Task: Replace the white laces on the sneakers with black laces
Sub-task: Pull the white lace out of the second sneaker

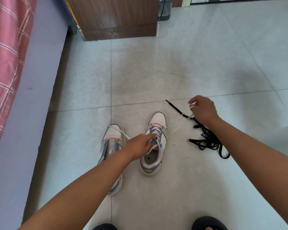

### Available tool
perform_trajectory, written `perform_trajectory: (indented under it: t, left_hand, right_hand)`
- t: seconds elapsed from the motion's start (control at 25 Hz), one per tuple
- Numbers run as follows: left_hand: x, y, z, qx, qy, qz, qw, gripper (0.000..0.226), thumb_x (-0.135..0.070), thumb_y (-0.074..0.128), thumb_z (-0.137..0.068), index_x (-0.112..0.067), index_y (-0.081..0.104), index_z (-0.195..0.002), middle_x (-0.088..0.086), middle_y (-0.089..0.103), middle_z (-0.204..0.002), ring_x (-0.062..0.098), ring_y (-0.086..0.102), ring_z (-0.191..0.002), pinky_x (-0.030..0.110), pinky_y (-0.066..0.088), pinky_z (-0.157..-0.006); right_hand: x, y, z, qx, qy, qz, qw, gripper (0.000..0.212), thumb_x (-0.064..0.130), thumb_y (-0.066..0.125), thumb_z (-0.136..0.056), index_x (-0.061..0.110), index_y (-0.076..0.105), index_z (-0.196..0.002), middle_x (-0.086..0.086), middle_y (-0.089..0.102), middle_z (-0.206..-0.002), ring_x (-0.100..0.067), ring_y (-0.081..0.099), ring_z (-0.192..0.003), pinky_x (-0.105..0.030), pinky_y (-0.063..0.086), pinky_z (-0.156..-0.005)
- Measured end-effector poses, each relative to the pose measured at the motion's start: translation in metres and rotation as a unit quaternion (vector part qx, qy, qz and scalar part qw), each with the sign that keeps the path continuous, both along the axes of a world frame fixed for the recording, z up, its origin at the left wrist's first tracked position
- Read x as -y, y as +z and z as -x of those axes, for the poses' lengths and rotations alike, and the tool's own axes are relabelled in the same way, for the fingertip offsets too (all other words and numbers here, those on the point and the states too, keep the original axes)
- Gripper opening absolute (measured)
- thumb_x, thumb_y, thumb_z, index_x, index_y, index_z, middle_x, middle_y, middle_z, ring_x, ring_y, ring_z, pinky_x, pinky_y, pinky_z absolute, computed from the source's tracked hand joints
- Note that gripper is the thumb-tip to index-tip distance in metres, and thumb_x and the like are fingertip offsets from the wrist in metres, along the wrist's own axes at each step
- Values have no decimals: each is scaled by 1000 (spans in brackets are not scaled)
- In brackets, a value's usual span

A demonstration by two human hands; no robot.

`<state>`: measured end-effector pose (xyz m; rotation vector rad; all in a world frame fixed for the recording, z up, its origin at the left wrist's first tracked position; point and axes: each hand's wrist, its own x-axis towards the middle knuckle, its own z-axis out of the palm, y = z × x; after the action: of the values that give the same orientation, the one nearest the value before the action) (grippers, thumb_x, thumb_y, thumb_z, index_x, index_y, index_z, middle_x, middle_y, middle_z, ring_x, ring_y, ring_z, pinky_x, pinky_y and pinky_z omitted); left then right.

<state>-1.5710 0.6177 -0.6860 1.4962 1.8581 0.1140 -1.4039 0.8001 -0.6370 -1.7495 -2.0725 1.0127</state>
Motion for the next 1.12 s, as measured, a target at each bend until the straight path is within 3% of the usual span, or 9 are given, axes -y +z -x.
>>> perform_trajectory:
  t: [0.12,0.2,0.32,0.4,0.52,0.64,0.76,0.96,1.12]
  left_hand:
    - [1,-1,-1,10,15,-4,1000,46,-22,39,-99,-33,33,-144,11,53,-119,26,54,-105,28,37,-74]
    - [3,-2,0,18,16,3,1000,46,-21,40,-99,-33,35,-143,11,54,-119,26,54,-103,28,37,-73]
    - [7,-4,4,57,41,4,998,46,-21,45,-97,-34,40,-141,7,56,-124,24,55,-105,30,43,-82]
    - [9,-4,6,121,82,5,989,47,-25,55,-94,-33,43,-139,0,58,-124,16,56,-107,24,44,-85]
    - [9,0,8,250,167,20,954,51,-22,64,-89,-25,44,-136,3,57,-85,11,53,-74,16,43,-69]
    - [8,3,7,313,264,30,912,42,-10,62,-88,-13,45,-126,11,55,-82,16,55,-69,28,52,-68]
    - [4,3,5,187,269,-23,945,31,-9,55,-85,-13,46,-114,5,54,-76,20,55,-71,37,50,-68]
    - [-9,14,31,-222,28,-77,972,32,-14,48,-91,-13,41,-123,7,56,-106,28,57,-92,33,38,-65]
    - [-15,8,68,-117,242,-98,958,30,-20,61,-89,-6,49,-114,14,56,-108,31,57,-95,34,43,-74]
  right_hand:
    - [-6,3,-2,-244,-219,239,914,14,-1,49,-93,8,58,-98,-10,53,-76,-19,53,-60,-36,53,-64]
    - [-14,4,-7,-129,-174,193,957,20,3,42,-95,13,59,-93,-12,54,-78,-22,50,-58,-28,47,-55]
    - [-42,17,-28,48,-91,-51,993,28,18,41,-97,5,65,-101,-14,62,-112,-30,57,-100,-28,41,-83]
    - [-48,23,-33,86,-8,-45,995,28,19,53,-93,5,59,-117,-15,60,-116,-24,53,-104,-29,39,-87]
    - [5,7,-16,249,190,28,949,76,27,69,-83,22,26,-145,-13,42,-134,-30,39,-123,-40,38,-98]
    - [91,-15,9,145,275,75,948,66,35,63,-86,17,28,-139,-10,44,-129,-28,41,-118,-39,39,-95]
    - [126,-28,19,112,264,95,953,30,33,52,-92,16,31,-106,-5,53,-89,-25,52,-80,-34,40,-66]
    - [122,-36,16,137,261,66,953,18,18,44,-92,15,26,-94,-9,50,-79,-29,45,-68,-34,30,-55]
    - [118,-34,10,153,266,47,951,19,20,44,-92,17,25,-94,-7,48,-76,-29,44,-67,-33,26,-52]
